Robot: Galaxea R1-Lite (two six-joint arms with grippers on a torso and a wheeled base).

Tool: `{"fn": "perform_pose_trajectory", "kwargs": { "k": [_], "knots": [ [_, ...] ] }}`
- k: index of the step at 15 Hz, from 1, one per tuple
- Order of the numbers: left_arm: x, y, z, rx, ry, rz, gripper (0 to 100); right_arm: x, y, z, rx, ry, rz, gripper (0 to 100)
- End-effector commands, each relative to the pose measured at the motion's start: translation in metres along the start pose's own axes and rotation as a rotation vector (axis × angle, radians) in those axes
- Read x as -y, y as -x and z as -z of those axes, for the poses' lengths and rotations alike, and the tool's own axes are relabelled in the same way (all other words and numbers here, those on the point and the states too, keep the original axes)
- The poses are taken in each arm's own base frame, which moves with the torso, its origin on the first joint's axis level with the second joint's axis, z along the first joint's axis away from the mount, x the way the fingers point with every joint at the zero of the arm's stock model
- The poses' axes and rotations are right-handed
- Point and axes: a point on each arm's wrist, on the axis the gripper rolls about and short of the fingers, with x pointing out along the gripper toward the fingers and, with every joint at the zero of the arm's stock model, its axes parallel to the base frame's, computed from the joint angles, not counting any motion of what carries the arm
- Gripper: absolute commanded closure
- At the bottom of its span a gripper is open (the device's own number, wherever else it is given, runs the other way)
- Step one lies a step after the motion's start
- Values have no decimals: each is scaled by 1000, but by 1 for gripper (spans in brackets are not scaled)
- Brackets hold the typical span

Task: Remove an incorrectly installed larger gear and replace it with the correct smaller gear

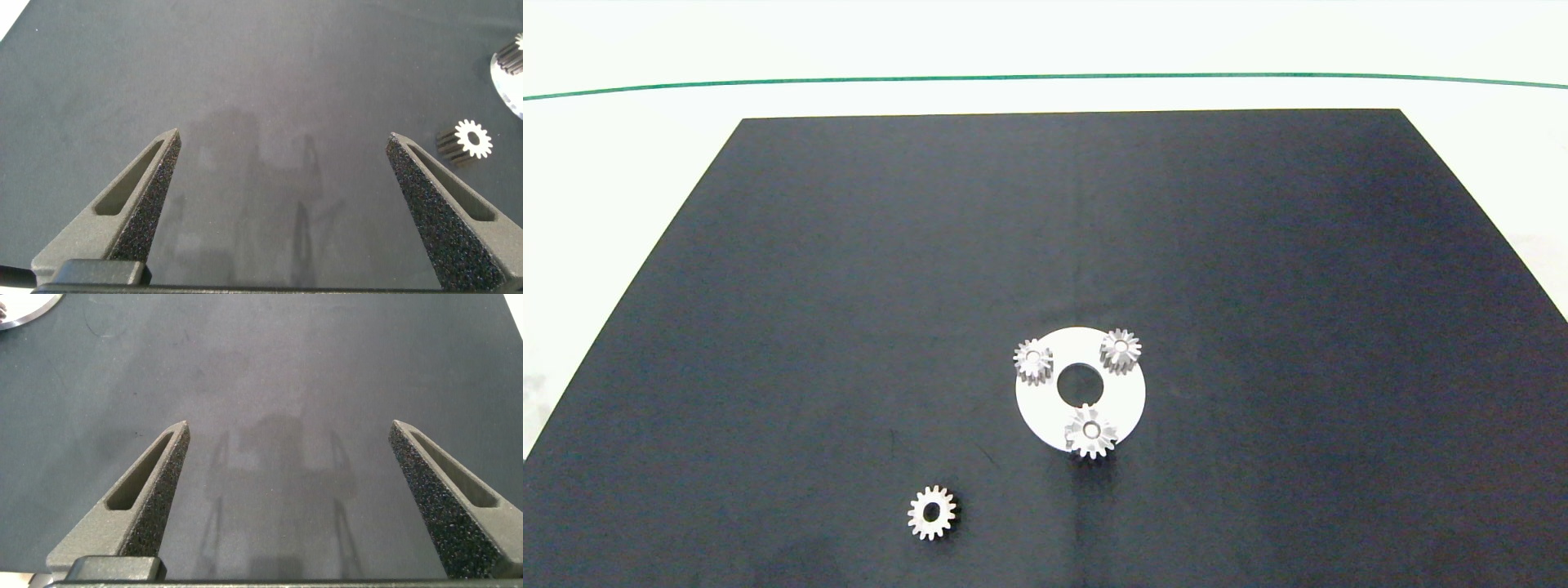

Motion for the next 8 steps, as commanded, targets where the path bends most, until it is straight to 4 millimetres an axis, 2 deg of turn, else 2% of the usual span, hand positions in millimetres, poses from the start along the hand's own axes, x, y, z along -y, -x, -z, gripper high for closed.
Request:
{"fn": "perform_pose_trajectory", "kwargs": {
  "k": [1,4,5,8],
  "knots": [
    [0,0,-1,2,2,-1,0,0,0,-1,-2,3,10,0],
    [5,8,-21,43,3,6,0,1,8,-14,-35,5,3,0],
    [8,14,-34,47,0,10,0,1,10,-20,-63,15,-3,0],
    [18,29,-81,-129,-59,-19,0,4,2,-52,-147,73,-4,0]
  ]
}}
